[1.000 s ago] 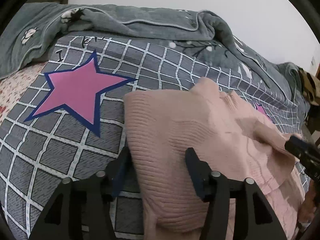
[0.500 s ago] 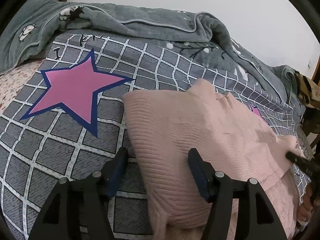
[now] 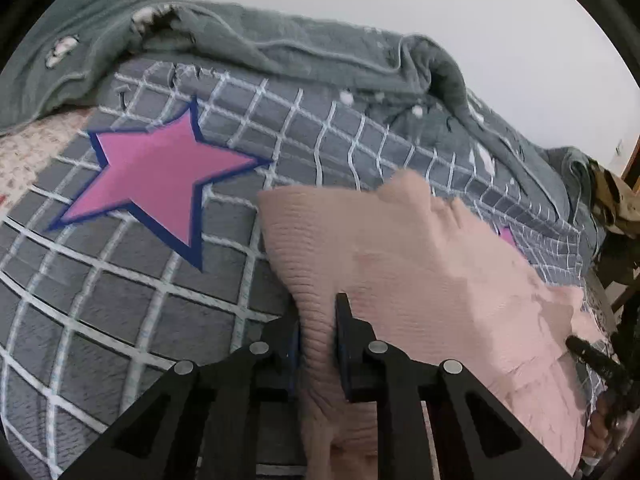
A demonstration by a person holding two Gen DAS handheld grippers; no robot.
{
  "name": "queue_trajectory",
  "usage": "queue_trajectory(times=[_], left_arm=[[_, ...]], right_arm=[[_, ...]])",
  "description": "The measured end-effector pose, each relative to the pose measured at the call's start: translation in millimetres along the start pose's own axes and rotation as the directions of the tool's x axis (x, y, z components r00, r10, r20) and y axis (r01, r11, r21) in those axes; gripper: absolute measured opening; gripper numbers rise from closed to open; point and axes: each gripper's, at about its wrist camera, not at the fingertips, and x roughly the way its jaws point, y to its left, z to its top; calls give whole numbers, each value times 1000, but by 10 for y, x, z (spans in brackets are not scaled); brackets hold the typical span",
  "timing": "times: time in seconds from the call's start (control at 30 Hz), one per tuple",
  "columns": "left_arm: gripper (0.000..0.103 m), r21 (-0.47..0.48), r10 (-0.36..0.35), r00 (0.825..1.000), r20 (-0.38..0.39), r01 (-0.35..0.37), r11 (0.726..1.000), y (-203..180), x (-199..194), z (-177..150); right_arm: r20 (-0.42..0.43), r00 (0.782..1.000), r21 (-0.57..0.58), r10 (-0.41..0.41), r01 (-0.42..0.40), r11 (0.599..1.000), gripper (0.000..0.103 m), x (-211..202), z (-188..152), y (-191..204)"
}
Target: Fold small clothes
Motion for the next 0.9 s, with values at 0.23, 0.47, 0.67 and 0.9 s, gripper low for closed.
queue_trajectory(times=[0.23,0.47,0.67,0.9], left_arm=[[25,15,112,993,-27,-112,994,-28,62,-32],[72,104,198,980,-2,-197,975,-194,-29,-164],[72,152,245,969,20,-245,957,-353,-187,-281],[75,104,267,963,30,-268,958,-338,-258,-397]], right_arm=[[-1,1000,-64,-13,13,998,28,-123,-70,-34],[48,994,29,-100,99,995,50,-506,-149,-744],[69,974,112,-217,209,972,52,-835,-238,-1531],[56,972,232,-229,211,950,52,-973,-362,-2279]])
